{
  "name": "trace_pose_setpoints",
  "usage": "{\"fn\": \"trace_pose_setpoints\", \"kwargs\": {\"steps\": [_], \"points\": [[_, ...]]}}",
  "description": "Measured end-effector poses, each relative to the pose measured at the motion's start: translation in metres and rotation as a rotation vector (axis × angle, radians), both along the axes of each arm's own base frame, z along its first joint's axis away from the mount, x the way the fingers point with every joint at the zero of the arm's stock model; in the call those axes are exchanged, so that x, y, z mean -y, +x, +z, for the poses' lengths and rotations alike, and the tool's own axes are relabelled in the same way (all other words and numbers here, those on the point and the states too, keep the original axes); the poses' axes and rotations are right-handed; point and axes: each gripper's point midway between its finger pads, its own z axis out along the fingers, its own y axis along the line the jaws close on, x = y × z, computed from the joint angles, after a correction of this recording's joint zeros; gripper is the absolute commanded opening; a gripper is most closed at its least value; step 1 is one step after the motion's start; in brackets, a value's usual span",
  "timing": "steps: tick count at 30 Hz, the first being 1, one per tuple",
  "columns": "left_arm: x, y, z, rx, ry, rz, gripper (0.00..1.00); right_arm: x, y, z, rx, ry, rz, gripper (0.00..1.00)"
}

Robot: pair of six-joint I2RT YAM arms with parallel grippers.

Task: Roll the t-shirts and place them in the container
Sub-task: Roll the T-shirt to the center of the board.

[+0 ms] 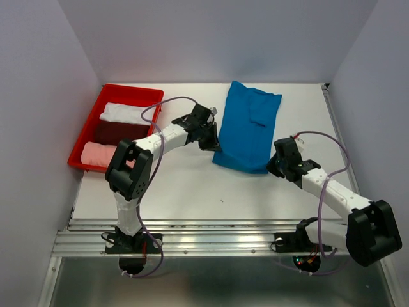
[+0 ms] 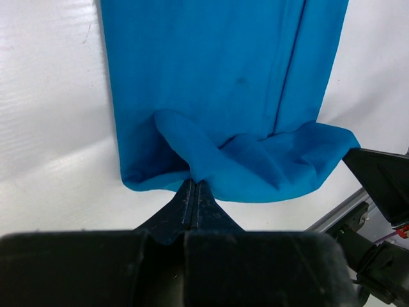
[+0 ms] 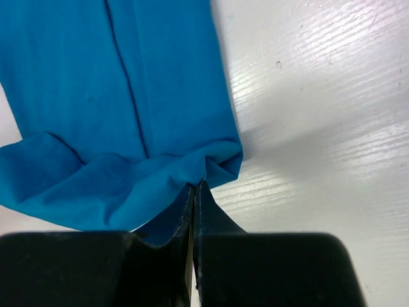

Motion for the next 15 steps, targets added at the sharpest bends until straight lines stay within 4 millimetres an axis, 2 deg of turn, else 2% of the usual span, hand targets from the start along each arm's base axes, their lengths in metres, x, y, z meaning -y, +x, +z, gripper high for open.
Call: {"fn": "trace_pose_setpoints", "kwargs": {"steps": [15], "points": [[0.010, 0.041, -0.008, 0.016, 0.020, 0.011, 0.00, 0.011, 0.020, -0.011, -0.041, -0.058, -0.029, 0.04]]}}
